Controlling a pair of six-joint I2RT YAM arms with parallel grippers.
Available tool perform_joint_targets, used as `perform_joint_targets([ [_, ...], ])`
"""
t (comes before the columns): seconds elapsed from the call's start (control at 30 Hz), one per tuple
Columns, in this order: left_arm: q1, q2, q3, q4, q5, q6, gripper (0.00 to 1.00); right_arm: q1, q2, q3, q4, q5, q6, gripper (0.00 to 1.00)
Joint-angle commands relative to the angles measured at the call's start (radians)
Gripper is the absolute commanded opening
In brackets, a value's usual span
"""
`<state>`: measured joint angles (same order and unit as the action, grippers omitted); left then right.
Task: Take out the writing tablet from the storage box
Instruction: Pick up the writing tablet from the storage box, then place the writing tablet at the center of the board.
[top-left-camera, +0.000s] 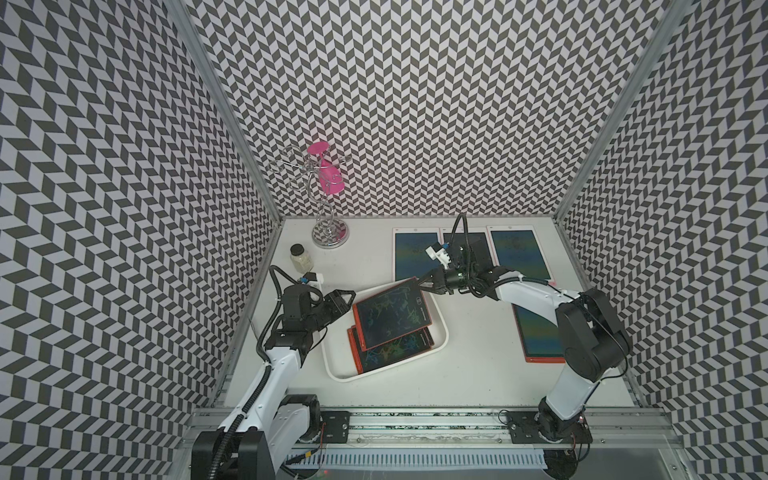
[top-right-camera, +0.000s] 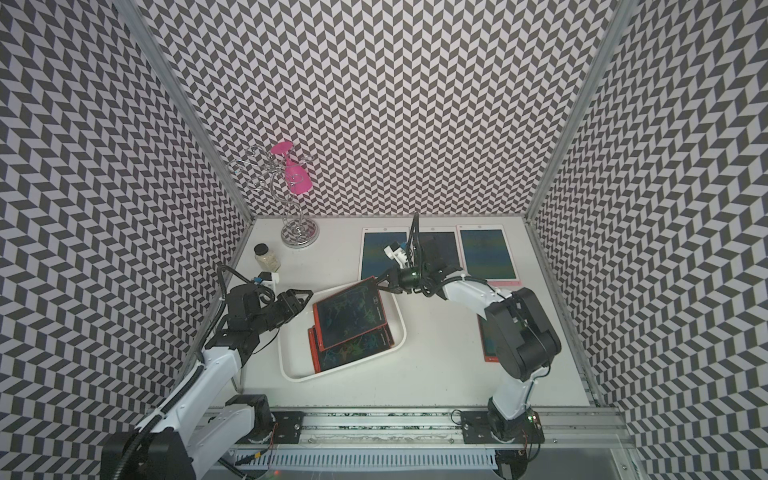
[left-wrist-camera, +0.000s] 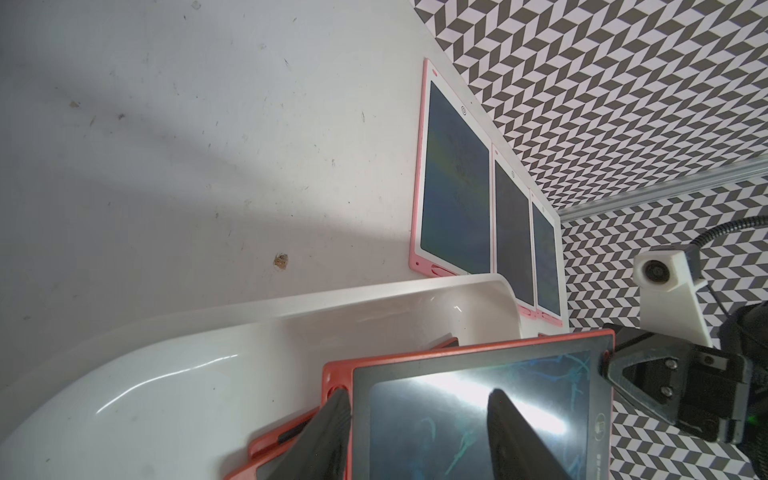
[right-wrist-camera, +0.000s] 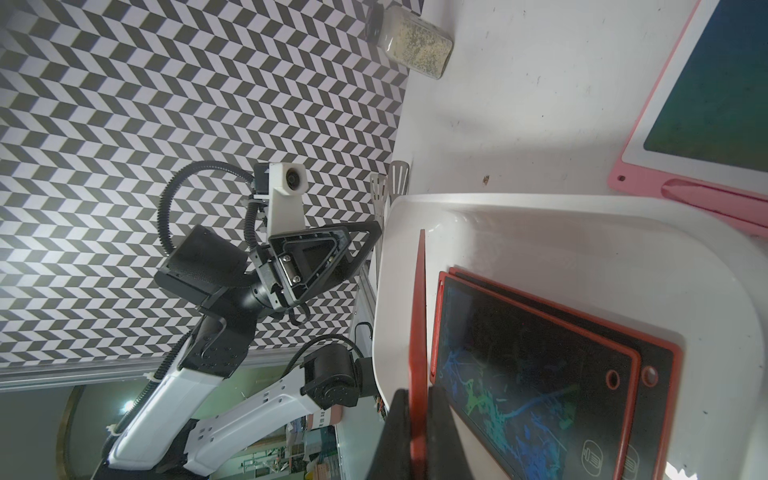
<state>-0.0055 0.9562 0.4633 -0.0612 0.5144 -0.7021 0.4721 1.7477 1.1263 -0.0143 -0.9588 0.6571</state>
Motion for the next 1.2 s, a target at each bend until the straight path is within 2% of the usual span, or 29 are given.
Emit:
perform_joint_targets([
  [0.0,0.01,0.004,-0.016,0.052,0.03,-0.004,0.55,-0.018,-0.055,-0.007,0.049,-0.035,0.01,0.0],
  [0.3,0.028,0.006,-0.065,0.133,0.107,-0.023,0.56,-0.042,-0.078,-0.009,0.053,-0.059,0.024,0.0],
  [0.63,0.048,-0.065,-0.147,0.214,0.149,-0.068,0.6,-0.061,-0.096,-0.008,0.089,-0.094,0.065,0.0],
  [1.17,0.049,-0.02,-0.179,0.336,0.22,-0.105,0.61,-0.061,-0.079,0.009,0.168,-0.122,0.139,0.0],
])
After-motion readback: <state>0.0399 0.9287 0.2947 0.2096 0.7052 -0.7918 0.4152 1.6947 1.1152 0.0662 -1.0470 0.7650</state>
